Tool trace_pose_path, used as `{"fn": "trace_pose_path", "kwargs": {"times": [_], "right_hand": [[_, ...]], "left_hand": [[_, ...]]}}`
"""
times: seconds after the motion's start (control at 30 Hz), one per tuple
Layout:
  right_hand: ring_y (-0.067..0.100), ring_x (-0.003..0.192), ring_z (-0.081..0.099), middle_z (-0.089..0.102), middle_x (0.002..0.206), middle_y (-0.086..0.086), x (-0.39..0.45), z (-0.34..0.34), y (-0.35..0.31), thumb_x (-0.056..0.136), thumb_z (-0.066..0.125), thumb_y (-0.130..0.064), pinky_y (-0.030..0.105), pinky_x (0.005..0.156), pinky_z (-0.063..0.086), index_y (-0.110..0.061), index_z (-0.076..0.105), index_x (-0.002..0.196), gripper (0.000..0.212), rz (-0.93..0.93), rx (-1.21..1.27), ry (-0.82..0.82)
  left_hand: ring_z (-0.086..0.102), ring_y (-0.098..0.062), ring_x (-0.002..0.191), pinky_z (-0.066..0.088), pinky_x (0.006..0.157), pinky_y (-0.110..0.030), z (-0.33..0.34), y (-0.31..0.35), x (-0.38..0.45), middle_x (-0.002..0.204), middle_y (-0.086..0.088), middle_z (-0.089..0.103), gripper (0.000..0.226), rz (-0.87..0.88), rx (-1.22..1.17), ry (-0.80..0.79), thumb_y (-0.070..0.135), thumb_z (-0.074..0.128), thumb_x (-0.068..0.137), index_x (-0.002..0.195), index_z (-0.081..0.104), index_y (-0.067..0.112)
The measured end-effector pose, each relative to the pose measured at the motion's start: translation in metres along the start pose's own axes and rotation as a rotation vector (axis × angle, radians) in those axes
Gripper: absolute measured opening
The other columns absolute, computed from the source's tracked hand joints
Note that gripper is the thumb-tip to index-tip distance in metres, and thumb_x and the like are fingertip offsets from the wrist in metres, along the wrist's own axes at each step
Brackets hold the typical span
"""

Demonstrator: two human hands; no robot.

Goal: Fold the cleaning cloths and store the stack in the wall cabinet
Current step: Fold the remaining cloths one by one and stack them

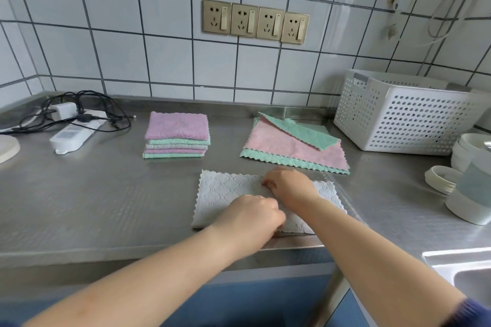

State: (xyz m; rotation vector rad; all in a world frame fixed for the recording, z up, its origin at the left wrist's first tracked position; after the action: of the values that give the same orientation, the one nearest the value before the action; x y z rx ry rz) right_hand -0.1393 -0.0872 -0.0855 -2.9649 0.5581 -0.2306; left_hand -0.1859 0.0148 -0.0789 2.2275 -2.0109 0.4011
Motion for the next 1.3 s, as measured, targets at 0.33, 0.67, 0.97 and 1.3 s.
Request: {"fn": "trace_pose_path", "kwargs": {"times": [0.33,0.67,0.97,1.3], "right_hand": [[0.022,0.096,0.061,0.061,0.111,-0.002,-0.017,-0.007,0.005,0.095,0.048,-0.028,0.033,0.082,0.049,-0.023,0.067,0.106,0.023,-0.08,-0.118,0.008],[0.018,0.103,0.056,0.063,0.103,-0.005,-0.067,-0.014,-0.01,0.094,0.047,-0.047,0.03,0.088,0.041,-0.022,0.065,0.101,0.032,-0.198,-0.207,0.023],[0.023,0.096,0.065,0.065,0.109,-0.001,-0.092,-0.012,-0.002,0.09,0.044,-0.04,0.036,0.077,0.054,-0.025,0.067,0.105,0.031,-0.389,-0.161,0.093],[0.013,0.14,0.031,0.029,0.154,-0.003,-0.134,0.008,0.006,0.083,0.051,-0.054,0.039,0.113,0.027,-0.031,0.017,0.15,0.079,-0.597,-0.304,-0.052]], "left_hand": [[0.059,-0.014,0.053,0.047,0.053,-0.018,-0.01,-0.031,-0.038,0.062,0.009,0.06,0.018,-0.03,-0.076,0.085,0.013,0.061,0.053,0.064,0.065,0.026],[0.057,-0.002,0.087,0.005,0.116,-0.037,-0.014,-0.078,-0.059,0.09,0.013,0.064,0.019,-0.146,-0.101,-0.042,0.012,0.055,0.082,0.086,0.065,0.027],[0.036,0.007,0.128,-0.003,0.119,-0.037,0.003,-0.073,-0.08,0.132,0.023,0.044,0.055,-0.13,-0.297,-0.24,0.046,0.024,0.076,0.121,0.052,0.038],[0.021,-0.014,0.142,0.005,0.111,-0.047,0.019,-0.034,-0.089,0.153,0.002,0.028,0.077,0.087,0.004,-0.191,0.016,0.019,0.069,0.144,0.028,0.029]]}}
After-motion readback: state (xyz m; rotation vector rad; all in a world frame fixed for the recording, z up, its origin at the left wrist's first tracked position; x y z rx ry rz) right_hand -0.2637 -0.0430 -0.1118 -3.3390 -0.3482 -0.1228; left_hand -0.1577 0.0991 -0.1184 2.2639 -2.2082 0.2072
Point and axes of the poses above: each hand's wrist, its own x-axis towards the middle knuckle, its own z-axis out of the palm, y = z × x, the point moved 9 cm from there along x, towards the middle knuckle
